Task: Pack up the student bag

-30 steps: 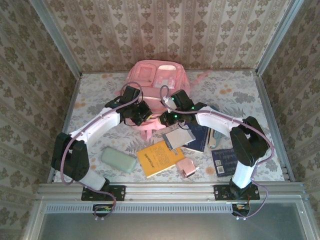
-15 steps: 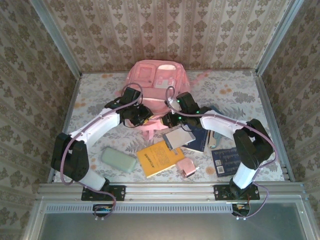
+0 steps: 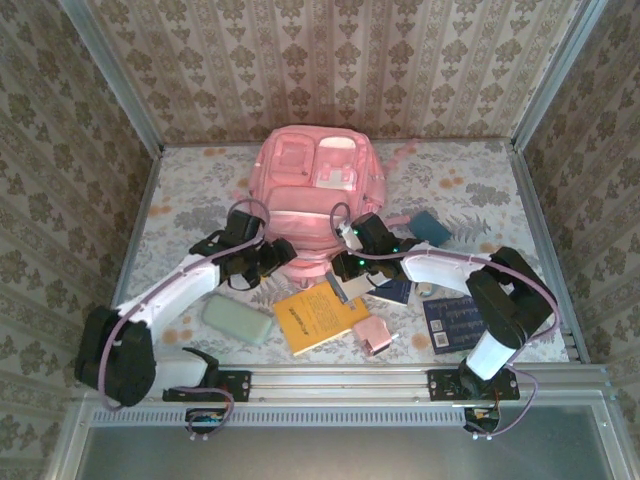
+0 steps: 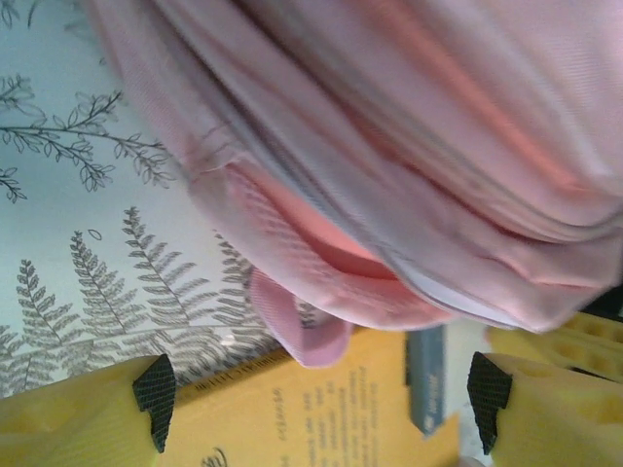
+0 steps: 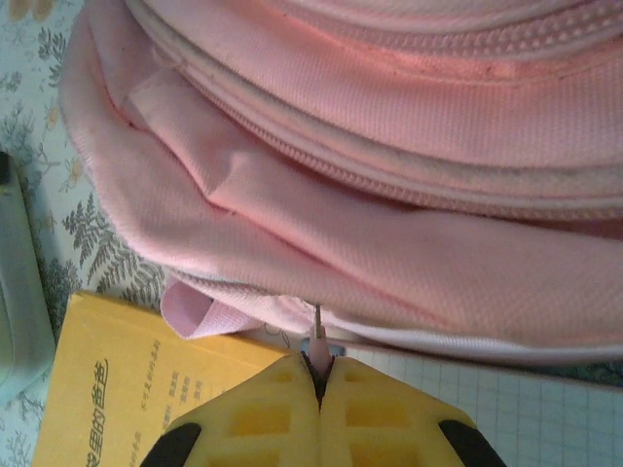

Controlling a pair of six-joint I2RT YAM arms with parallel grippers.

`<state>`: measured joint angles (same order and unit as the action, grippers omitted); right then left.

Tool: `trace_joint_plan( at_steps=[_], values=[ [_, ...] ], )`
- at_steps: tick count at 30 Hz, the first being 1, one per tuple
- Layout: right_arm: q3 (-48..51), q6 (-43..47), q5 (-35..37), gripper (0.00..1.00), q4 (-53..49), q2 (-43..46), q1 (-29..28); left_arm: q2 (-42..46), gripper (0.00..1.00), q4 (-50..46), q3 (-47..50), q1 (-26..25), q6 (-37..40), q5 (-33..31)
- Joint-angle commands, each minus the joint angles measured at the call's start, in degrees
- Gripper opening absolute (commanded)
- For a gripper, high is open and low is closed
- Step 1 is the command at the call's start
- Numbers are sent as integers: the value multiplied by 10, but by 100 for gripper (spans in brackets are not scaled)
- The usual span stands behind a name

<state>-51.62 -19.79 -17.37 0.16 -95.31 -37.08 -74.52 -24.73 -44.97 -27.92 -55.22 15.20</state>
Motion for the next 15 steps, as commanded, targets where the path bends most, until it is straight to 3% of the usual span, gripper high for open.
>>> trace_joint_plan(
  at_steps=[1,5,12,15],
  values=[
    [5,-26,-29,0,53,-7,-8,-30,81,67,9,3,0,11],
    [-14,-31,-40,0,60,-23,-23,-89,74,114,10,3,-25,22],
    [-66,-32,-45,0,38,-52,-61,-136,43,167,9,-3,-52,41],
    [-71,-33,-43,0,35,-49,-73,-126,38,162,14,-2,-50,31]
  ],
)
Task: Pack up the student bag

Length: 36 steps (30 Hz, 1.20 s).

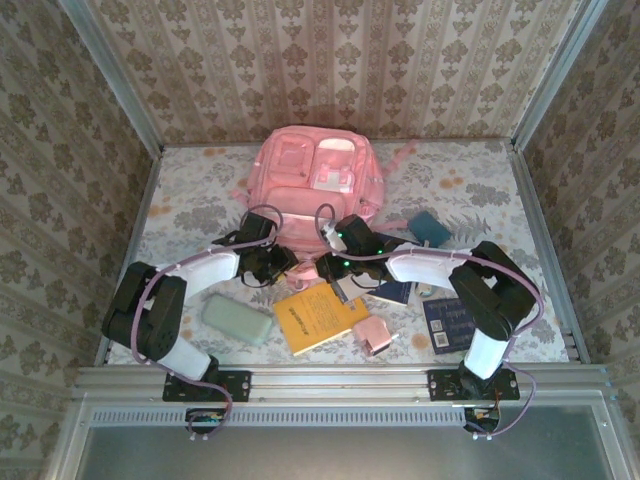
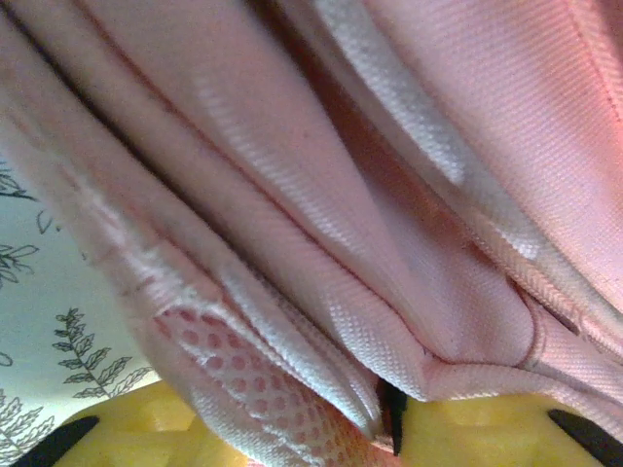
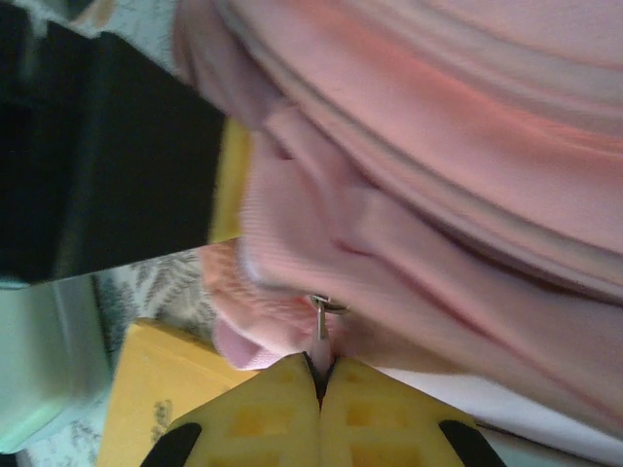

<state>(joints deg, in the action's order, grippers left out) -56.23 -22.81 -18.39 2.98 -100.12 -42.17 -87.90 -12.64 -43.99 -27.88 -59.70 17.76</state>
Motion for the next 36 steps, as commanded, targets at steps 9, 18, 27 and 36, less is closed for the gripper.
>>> trace_joint_plan(
  at_steps=[9,18,27,36],
  values=[
    [-15,18,81,0,-104,3,39,51,20,-2,23,39,17,-9],
    [4,40,72,0,-121,10,146,64,15,-20,38,74,28,-3],
    [-41,34,94,0,-92,-2,181,88,14,-49,18,74,41,-7],
    [-200,29,107,0,-130,-112,253,99,14,-29,23,72,37,13]
  ],
)
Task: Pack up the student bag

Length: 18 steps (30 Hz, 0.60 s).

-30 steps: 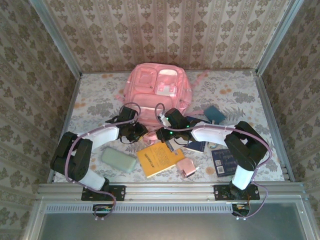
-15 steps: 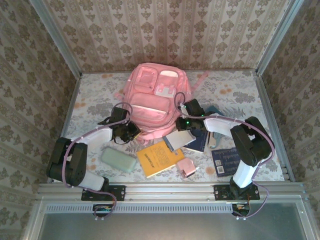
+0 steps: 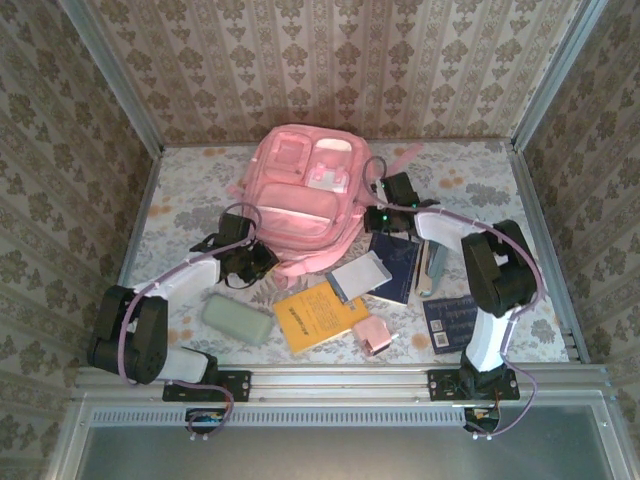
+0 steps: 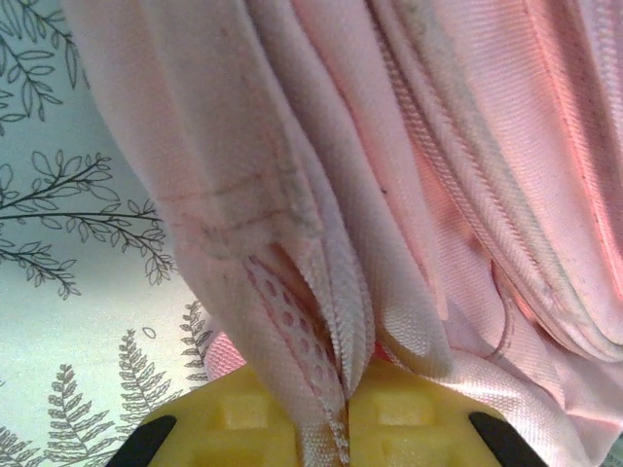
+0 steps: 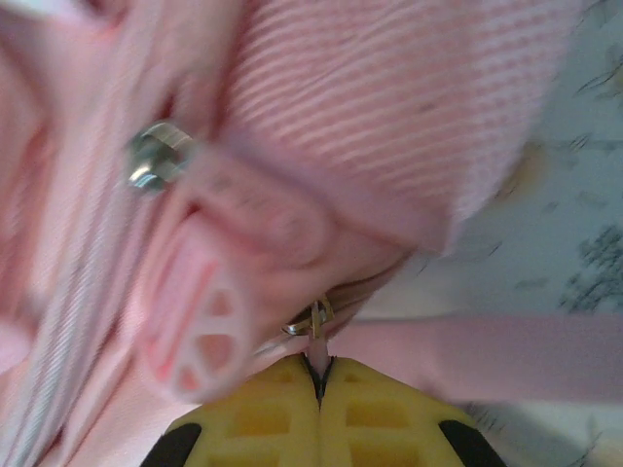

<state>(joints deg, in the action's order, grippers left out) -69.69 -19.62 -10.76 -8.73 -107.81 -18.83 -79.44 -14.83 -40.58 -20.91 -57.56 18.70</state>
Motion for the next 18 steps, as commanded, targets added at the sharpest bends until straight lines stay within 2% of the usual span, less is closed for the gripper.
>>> trace_joint_plan(
  at_steps=[1,3,5,8,10,12,15,18],
  values=[
    [-96,-1,17,0,-22,-53,21,12,15,3,-12,-2,14,10],
    [-153,5,-21,0,-33,-87,21,2,15,21,-20,-18,15,20],
    [-214,4,-50,5,-43,-121,19,-14,16,39,-36,-40,16,24],
    [-293,1,-68,28,-77,-162,18,-50,22,53,-73,-72,15,33],
    [-324,11,-27,41,-116,-164,19,-66,29,48,-106,-80,21,44],
    [-292,17,36,58,-123,-127,15,-63,42,30,-135,-88,47,46],
    [-211,35,152,62,-122,-44,0,-31,57,-15,-161,-103,115,23],
    [-124,50,238,63,-110,53,-31,15,63,-57,-158,-103,168,15]
  ],
)
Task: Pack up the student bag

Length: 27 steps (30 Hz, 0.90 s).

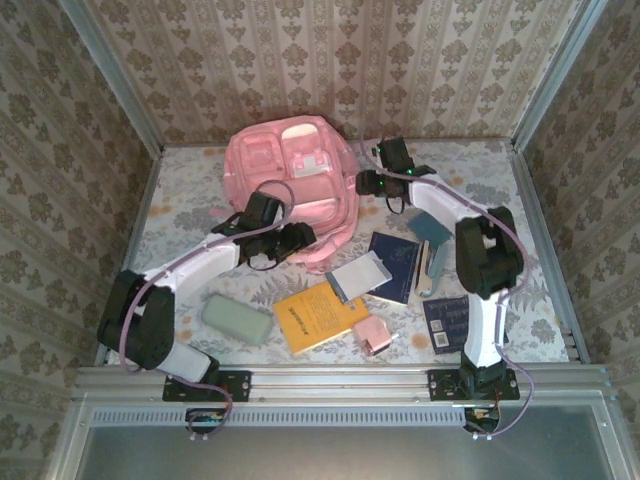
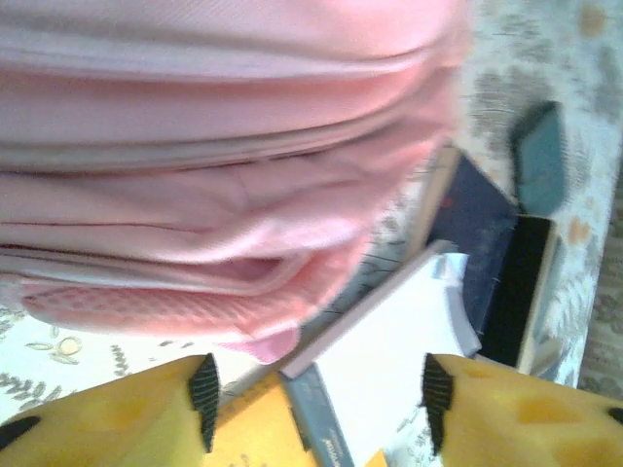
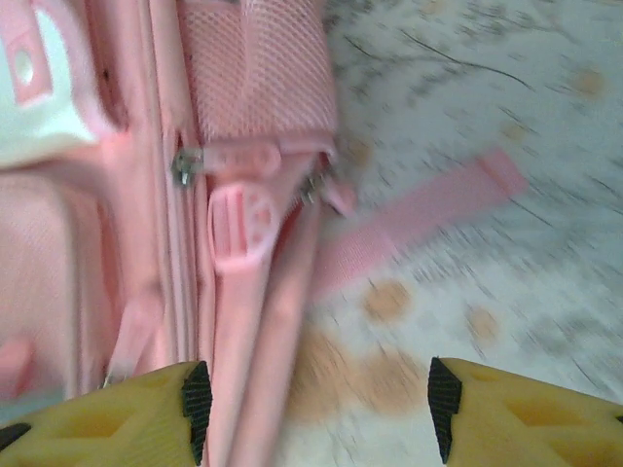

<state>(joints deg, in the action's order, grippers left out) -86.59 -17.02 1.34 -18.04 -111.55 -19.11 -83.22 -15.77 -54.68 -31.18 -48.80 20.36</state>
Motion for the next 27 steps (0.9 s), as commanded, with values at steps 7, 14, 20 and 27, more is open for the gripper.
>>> trace_joint_plan(
  at_steps=[7,14,20,27],
  values=[
    [160,49,170,77,-26,247,-122,176,66,-211,-24,9,145,-122],
    [278,-45,-3,95,43,346,-119,197,72,-362,-87,46,263,-175],
    [345,-84,-95,89,100,369,-127,118,77,-304,-97,143,318,-89],
    [368,-86,-129,88,96,362,-129,-117,74,-231,-255,153,339,13]
  ],
)
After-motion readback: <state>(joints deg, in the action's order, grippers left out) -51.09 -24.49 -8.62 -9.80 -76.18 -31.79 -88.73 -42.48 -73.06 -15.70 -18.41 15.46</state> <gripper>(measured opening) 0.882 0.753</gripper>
